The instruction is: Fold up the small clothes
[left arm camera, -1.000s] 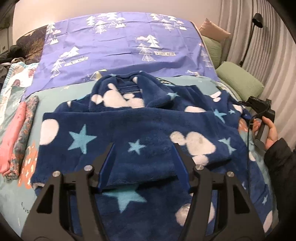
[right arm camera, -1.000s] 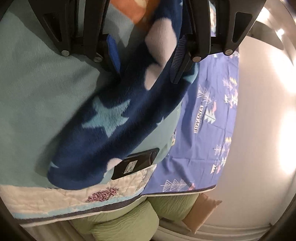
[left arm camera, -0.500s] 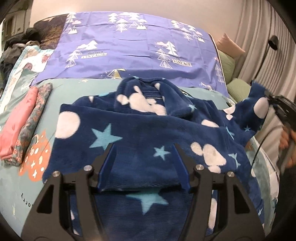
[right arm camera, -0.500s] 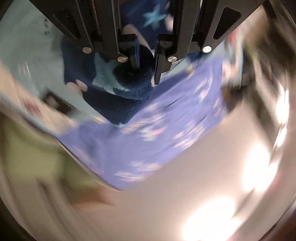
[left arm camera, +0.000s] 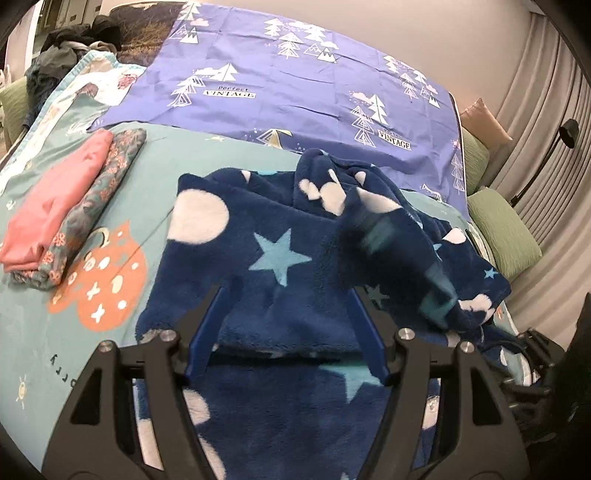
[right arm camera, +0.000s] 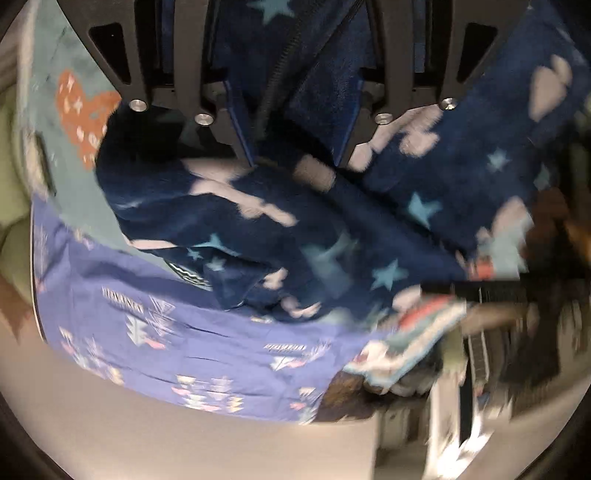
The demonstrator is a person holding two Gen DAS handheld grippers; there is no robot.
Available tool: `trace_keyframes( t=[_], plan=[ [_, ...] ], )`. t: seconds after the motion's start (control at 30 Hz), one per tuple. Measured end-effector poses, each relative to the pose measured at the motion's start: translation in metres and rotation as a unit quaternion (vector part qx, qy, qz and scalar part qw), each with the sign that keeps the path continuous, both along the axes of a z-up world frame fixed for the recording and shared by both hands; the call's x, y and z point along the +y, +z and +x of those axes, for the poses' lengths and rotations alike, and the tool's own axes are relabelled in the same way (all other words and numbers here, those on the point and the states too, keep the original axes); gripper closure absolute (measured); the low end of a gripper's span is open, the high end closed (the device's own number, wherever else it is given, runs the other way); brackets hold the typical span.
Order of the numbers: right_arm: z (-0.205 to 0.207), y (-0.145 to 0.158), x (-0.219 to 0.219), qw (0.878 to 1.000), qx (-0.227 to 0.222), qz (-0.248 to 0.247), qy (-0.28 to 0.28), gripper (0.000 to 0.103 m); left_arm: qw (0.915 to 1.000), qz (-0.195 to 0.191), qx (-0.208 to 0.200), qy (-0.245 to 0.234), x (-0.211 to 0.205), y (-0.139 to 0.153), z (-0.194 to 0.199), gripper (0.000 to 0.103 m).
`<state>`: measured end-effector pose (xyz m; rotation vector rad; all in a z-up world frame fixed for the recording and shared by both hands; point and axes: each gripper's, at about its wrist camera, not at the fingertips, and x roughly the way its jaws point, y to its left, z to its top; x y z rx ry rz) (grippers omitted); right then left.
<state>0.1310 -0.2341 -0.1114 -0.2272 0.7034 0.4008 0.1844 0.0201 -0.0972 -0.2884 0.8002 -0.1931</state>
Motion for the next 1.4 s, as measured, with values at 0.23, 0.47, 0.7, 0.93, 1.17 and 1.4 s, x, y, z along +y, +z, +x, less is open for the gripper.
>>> trace_keyframes(
  t=[0.23,0.47,0.7,0.93,1.17,1.4],
  plan=[
    [0.005,0.02,-0.039,0.991,0.02,0.102,-0.081,0.044,0.9989,-0.021,0.003,-0.041,-0.009,0.0,0.004,0.025],
    [-0.006,0.004,-0.049,0.982,0.045,0.138,-0.121,0.043,0.9904,-0.087,0.083,-0.067,-0.024,-0.026,0.052,0.028],
    [-0.016,0.004,-0.071,0.972,0.046,0.162,-0.164,0.042,0.9758,-0.206,0.021,-0.069,-0.015,0.017,0.037,0.084],
    [-0.028,0.001,-0.085,0.968,0.051,0.163,-0.184,0.037,0.9886,-0.116,-0.069,-0.068,0.024,0.043,-0.041,0.069],
    [-0.027,-0.005,-0.086,0.965,0.073,0.17,-0.188,0.037,0.9925,-0.121,0.006,-0.013,0.052,0.0,-0.034,0.042],
    [-0.032,-0.004,-0.081,0.966,0.07,0.166,-0.185,0.036,0.9939,-0.104,0.036,-0.002,0.042,-0.014,0.016,0.04]
  ],
)
